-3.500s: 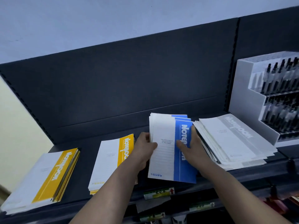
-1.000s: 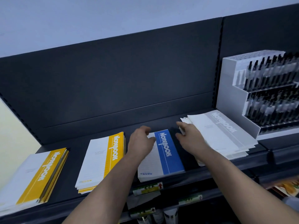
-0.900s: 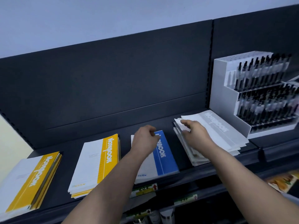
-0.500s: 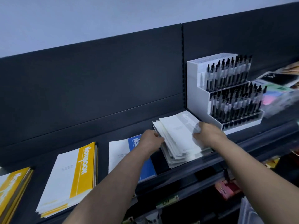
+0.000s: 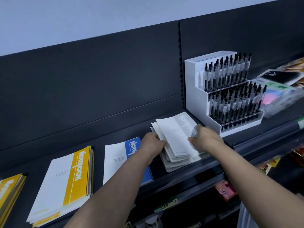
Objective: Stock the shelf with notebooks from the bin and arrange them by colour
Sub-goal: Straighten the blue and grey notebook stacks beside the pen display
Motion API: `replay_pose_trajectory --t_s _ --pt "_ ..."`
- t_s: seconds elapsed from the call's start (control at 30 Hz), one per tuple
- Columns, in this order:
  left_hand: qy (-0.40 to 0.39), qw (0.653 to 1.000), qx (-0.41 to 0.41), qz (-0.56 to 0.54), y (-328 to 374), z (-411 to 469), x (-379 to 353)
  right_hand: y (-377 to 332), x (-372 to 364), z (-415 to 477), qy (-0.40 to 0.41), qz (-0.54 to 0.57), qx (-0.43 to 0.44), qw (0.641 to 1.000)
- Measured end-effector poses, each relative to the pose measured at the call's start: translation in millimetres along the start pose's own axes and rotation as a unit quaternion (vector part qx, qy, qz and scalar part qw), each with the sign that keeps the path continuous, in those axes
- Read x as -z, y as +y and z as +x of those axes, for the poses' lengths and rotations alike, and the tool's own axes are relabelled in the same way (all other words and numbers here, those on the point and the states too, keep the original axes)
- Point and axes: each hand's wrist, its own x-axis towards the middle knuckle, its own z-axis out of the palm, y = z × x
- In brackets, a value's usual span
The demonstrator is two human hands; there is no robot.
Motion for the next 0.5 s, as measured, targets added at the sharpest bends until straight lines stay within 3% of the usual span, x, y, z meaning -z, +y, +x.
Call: replay_pose_trajectory --t_s 0.13,0.3,0.5 --pt "0.015 1.0 0.001 -0.008 -2.0 2.3 1.8 -9.1 2.9 -6.2 0.034 -0.029 0.026 0.999" --pt "0.096 0.995 -0.019 -0.012 -8.9 1.1 19.4 -46.1 -2.6 -22.5 0.069 0.081 0.151 0.983" --pt "0.217 0.976 -0.018 0.024 -45.8 -27.6 86.1 -127.3 -48.5 -47.6 -0.015 0.112 0.282 0.953"
